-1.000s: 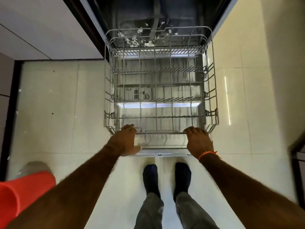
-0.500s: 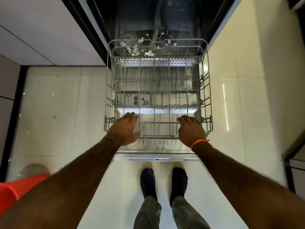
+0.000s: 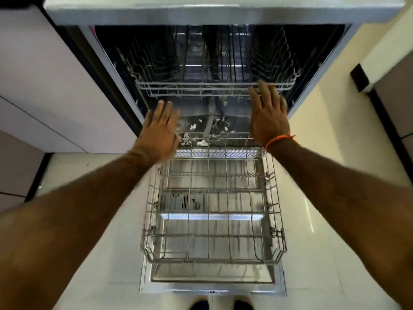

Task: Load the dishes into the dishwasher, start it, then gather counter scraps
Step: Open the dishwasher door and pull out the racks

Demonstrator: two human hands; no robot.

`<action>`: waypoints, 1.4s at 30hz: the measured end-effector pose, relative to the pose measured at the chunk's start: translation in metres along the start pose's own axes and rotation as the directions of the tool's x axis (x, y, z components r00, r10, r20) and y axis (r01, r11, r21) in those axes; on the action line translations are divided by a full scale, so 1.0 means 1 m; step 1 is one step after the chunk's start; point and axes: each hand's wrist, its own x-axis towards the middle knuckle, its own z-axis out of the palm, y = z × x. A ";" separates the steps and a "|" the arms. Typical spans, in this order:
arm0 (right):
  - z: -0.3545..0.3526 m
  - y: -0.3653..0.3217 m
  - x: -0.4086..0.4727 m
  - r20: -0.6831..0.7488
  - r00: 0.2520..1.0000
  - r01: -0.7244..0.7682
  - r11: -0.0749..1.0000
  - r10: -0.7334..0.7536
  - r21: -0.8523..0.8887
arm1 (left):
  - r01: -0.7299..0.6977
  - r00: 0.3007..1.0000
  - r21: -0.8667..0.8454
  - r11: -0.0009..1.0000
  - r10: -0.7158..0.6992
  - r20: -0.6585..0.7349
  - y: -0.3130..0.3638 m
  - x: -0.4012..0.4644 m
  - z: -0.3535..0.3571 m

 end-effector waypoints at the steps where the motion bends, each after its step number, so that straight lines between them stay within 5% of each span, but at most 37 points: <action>1: -0.004 0.003 0.018 -0.012 1.000 0.007 1.000 -0.007 -0.019 | 0.000 1.000 0.007 1.000 0.000 -0.020 -0.006 0.016 -0.005; 9: -0.009 0.008 0.074 0.074 0.997 0.002 0.999 0.001 -0.039 | 0.136 0.991 -0.124 0.983 -0.137 0.003 -0.021 0.094 -0.027; 14: -0.024 -0.002 0.054 0.034 0.999 0.033 0.999 -0.032 -0.024 | 0.042 0.998 0.009 0.999 -0.041 -0.045 -0.034 0.087 -0.026; 20: -0.047 -0.010 0.007 0.104 0.993 0.052 0.999 -0.050 -0.012 | -0.068 0.997 -0.202 0.977 0.074 0.022 -0.032 0.043 -0.040; 27: -0.087 -0.018 -0.064 0.270 0.962 -0.046 0.999 0.043 0.005 | 0.011 0.961 -0.043 0.999 0.001 0.278 0.006 -0.033 -0.069; 42: -0.114 -0.032 -0.159 0.317 0.947 -0.064 0.997 0.051 0.031 | 0.038 0.955 -0.190 0.981 0.020 0.295 0.040 -0.131 -0.065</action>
